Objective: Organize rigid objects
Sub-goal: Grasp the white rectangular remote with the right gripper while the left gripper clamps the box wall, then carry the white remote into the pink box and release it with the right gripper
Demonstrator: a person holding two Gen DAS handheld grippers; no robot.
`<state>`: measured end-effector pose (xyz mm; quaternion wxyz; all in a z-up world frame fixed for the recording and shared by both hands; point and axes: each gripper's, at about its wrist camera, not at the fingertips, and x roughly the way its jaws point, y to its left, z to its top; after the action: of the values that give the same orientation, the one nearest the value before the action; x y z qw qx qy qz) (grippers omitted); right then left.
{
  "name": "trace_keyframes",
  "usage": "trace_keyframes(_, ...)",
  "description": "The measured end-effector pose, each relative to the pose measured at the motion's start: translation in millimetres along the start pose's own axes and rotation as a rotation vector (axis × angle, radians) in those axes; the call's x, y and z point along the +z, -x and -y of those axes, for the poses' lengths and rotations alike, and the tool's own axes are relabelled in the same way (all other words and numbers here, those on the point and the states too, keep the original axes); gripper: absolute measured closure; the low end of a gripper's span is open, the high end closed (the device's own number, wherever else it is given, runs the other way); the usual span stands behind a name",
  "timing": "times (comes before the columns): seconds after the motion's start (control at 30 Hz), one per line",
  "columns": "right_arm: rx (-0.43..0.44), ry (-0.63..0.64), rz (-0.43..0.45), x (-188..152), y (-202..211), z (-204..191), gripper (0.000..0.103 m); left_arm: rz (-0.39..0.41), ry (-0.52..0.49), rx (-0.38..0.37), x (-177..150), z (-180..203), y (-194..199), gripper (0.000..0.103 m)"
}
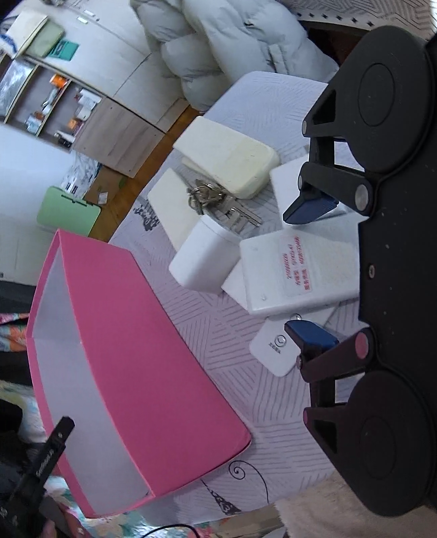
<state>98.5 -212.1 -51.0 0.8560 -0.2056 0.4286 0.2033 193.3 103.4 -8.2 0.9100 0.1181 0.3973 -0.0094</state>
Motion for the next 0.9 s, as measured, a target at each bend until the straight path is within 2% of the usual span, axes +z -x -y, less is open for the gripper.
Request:
trace_keyframes(0.03, 0.004, 0.006, -0.005, 1.2, -2.1, 1.1, 0.036, -0.001, -0.009, 0.001, -0.1, 2.1, -0.6, 0.043)
trace_keyframes(0.07, 0.006, 0.012, -0.011, 2.2, -4.5, 1.8, 0.036, 0.0, -0.011, 0.002, -0.6, 2.7, -2.6, 0.048)
trace_keyframes(0.13, 0.005, 0.026, -0.022, 2.4, -9.0, 2.1, 0.036, -0.014, -0.013, 0.008, -2.3, 3.4, -6.8, 0.06)
trace_keyframes(0.17, 0.0, 0.039, -0.021, 2.6, -9.3, 1.3, 0.036, -0.023, -0.008, 0.005, -3.3, 3.7, -8.6, 0.073)
trace_keyframes(0.2, -0.001, 0.052, -0.02, 3.1, -10.1, 0.4, 0.036, -0.035, 0.0, -0.002, -4.2, 3.2, -10.8, 0.078)
trace_keyframes(0.27, 0.011, 0.072, -0.014, 5.2, -10.6, -1.0, 0.036, -0.052, 0.008, -0.009, -5.2, 2.8, -14.5, 0.078)
trace_keyframes(0.43, 0.045, 0.089, 0.015, 6.2, -13.5, -3.6, 0.036, -0.061, 0.034, 0.03, -6.2, 0.5, -18.4, 0.076)
trace_keyframes(0.47, 0.052, 0.08, 0.018, 6.0, -13.2, -2.2, 0.041, -0.061, 0.04, 0.02, -6.4, -0.7, -18.4, 0.079)
trace_keyframes(0.53, 0.057, 0.076, 0.027, 5.3, -11.3, 0.1, 0.041, -0.05, 0.039, -0.013, -7.8, -0.9, -16.8, 0.092)
trace_keyframes(0.57, 0.062, 0.07, 0.04, 4.5, -9.3, 1.7, 0.041, -0.043, 0.038, -0.028, -8.9, -0.7, -15.3, 0.095)
trace_keyframes(0.9, -0.011, -0.102, 0.226, 9.5, 48.4, 9.6, 0.042, 0.0, 0.047, -0.036, -12.7, -1.4, -10.9, 0.097)
